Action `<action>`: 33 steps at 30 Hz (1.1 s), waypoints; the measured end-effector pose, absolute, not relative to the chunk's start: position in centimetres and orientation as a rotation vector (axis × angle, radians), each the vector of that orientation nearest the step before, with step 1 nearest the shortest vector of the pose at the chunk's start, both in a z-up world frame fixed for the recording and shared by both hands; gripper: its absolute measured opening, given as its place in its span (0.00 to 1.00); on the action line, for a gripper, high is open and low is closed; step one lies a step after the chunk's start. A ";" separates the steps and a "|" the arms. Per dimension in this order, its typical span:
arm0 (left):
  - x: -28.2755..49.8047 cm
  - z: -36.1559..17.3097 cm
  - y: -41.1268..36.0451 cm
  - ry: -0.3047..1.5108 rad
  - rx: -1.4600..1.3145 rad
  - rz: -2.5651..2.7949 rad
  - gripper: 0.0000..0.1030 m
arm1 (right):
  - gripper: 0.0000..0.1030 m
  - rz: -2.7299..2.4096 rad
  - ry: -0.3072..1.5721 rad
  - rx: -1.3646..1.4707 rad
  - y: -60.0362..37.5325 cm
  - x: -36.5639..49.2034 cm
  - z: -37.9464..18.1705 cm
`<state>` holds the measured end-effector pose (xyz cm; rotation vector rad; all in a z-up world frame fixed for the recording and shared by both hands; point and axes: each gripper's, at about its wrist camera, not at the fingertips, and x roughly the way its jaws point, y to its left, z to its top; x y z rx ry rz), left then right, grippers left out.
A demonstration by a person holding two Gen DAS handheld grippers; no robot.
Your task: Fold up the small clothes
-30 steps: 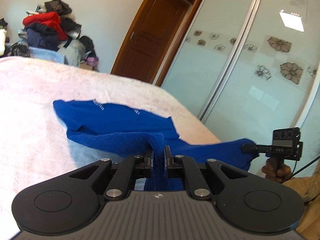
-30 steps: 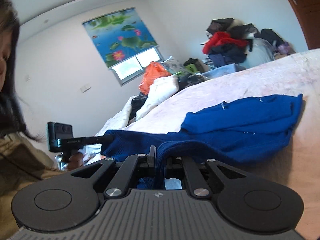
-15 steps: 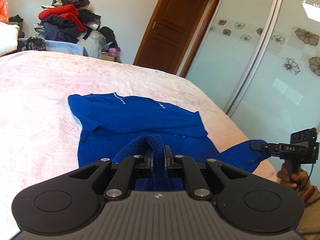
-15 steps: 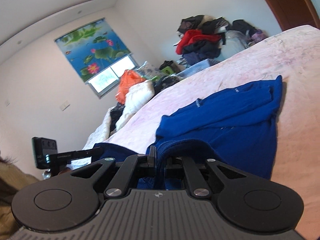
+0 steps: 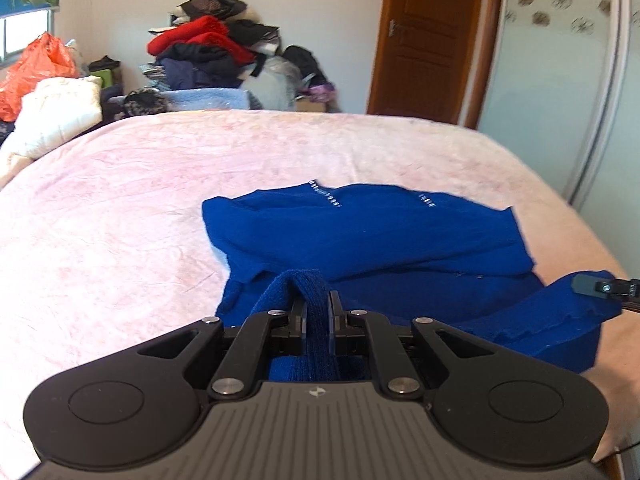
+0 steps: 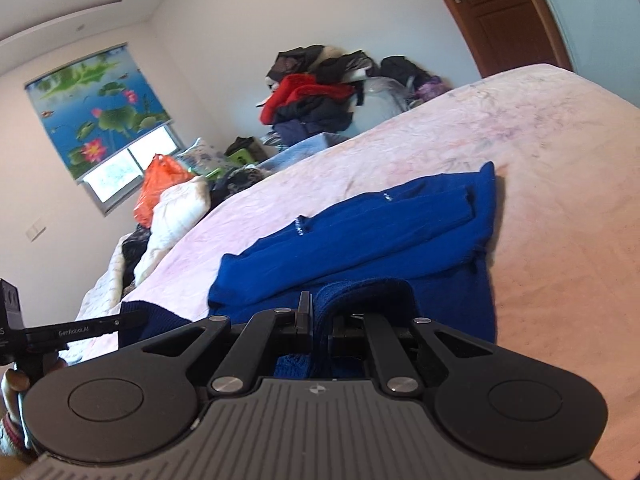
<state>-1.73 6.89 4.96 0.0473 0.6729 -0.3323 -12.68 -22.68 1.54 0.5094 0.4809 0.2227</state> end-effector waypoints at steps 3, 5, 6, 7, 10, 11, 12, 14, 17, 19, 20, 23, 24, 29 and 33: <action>-0.7 4.7 6.1 0.684 0.058 -0.302 0.09 | 0.11 0.212 0.489 0.512 -22.5 -11.5 0.9; -0.2 4.6 5.6 0.699 0.059 -0.302 0.09 | 0.11 0.206 0.491 0.488 -22.0 -10.9 0.9; 0.0 4.5 5.5 0.704 0.062 -0.299 0.09 | 0.11 0.208 0.490 0.482 -21.8 -10.6 0.9; 0.2 4.5 5.3 0.707 0.069 -0.296 0.09 | 0.11 0.212 0.488 0.481 -21.7 -10.4 0.9; 0.6 4.2 4.8 0.717 0.091 -0.280 0.09 | 0.11 0.211 0.481 0.466 -21.4 -9.9 1.1; 0.8 4.1 4.6 0.721 0.096 -0.273 0.09 | 0.11 0.210 0.480 0.462 -21.4 -9.8 1.1; 0.9 4.1 4.5 0.724 0.099 -0.266 0.09 | 0.11 0.211 0.479 0.464 -21.4 -9.6 1.1; 1.2 4.0 4.3 0.728 0.102 -0.250 0.09 | 0.11 0.210 0.480 0.470 -21.5 -9.5 1.0; 1.6 3.9 4.0 0.729 0.113 -0.226 0.09 | 0.11 0.204 0.481 0.478 -21.5 -9.3 0.8; 1.7 3.8 3.8 0.731 0.119 -0.221 0.09 | 0.11 0.202 0.482 0.479 -21.5 -9.3 0.7; 1.8 3.8 3.7 0.732 0.120 -0.219 0.09 | 0.11 0.200 0.483 0.478 -21.5 -9.3 0.7; 1.9 3.6 3.6 0.737 0.122 -0.218 0.09 | 0.11 0.198 0.483 0.481 -21.5 -9.2 0.7; 1.9 3.6 3.6 0.739 0.121 -0.217 0.09 | 0.11 0.197 0.483 0.482 -21.5 -9.2 0.6; 2.0 3.6 3.7 0.742 0.115 -0.218 0.09 | 0.11 0.200 0.478 0.485 -21.5 -9.2 0.7; 2.5 4.2 4.0 0.742 0.091 -0.224 0.09 | 0.11 0.208 0.452 0.495 -21.5 -9.0 1.3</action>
